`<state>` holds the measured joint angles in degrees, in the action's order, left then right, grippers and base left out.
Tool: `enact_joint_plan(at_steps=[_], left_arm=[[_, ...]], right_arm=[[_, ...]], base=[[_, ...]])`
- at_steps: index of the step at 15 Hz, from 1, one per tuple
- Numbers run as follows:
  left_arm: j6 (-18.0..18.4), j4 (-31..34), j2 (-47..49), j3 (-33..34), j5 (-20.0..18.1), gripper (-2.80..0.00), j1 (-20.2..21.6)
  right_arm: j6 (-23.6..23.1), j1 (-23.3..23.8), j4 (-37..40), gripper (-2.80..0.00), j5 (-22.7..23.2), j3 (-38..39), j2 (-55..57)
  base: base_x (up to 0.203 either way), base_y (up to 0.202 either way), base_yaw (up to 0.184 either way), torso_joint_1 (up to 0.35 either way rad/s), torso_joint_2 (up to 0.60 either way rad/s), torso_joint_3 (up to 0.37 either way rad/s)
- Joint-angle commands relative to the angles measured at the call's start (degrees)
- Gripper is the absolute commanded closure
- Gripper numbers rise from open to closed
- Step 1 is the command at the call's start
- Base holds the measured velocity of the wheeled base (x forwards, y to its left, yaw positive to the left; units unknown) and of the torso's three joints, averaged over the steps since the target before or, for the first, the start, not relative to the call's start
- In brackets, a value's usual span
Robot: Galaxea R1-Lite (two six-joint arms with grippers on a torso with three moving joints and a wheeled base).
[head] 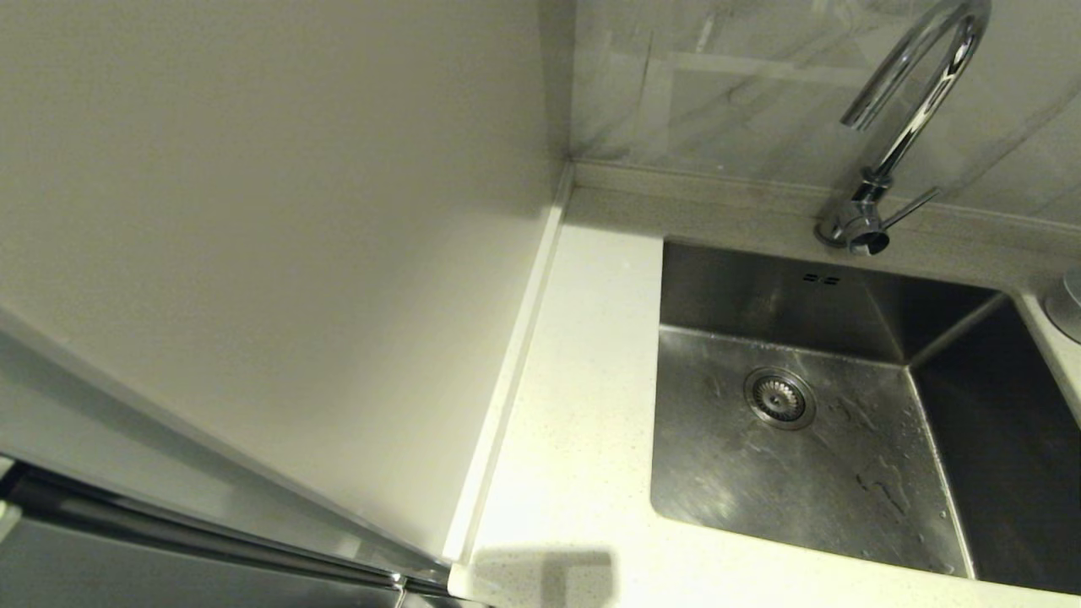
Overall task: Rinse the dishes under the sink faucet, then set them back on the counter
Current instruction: Put a bowl into the sink
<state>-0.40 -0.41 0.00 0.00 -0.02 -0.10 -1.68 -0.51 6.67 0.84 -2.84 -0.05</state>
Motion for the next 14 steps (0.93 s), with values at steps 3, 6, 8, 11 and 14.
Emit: enact_joint_plan(at_steps=[3,6,8,11,14], left_arm=[[0.0,0.0,0.0,0.2,0.0,0.00,0.0],[0.0,0.0,0.0,0.2,0.0,0.00,0.0],[0.0,0.0,0.0,0.2,0.0,0.00,0.0],[0.0,0.0,0.0,0.2,0.0,0.00,0.0],[0.0,0.0,0.0,0.2,0.0,0.00,0.0]], right_arm=[[-0.5,0.0,-1.0,0.00,-1.9,-2.6,0.0],[-0.6,0.0,-0.6,0.00,-0.7,-10.0,4.0],[-0.5,0.0,-0.8,0.00,-0.5,-15.3,14.2],[-0.4,0.0,-1.1,0.00,-1.0,-30.3,34.5],[-0.6,0.0,-0.7,0.00,-5.7,-52.9,54.3]], base=[[0.000,0.000,0.000,0.000,0.00,0.000],[0.000,0.000,0.000,0.000,0.00,0.000],[0.000,0.000,0.000,0.000,0.00,0.000],[0.000,0.000,0.000,0.000,0.00,0.000],[0.000,0.000,0.000,0.000,0.00,0.000]])
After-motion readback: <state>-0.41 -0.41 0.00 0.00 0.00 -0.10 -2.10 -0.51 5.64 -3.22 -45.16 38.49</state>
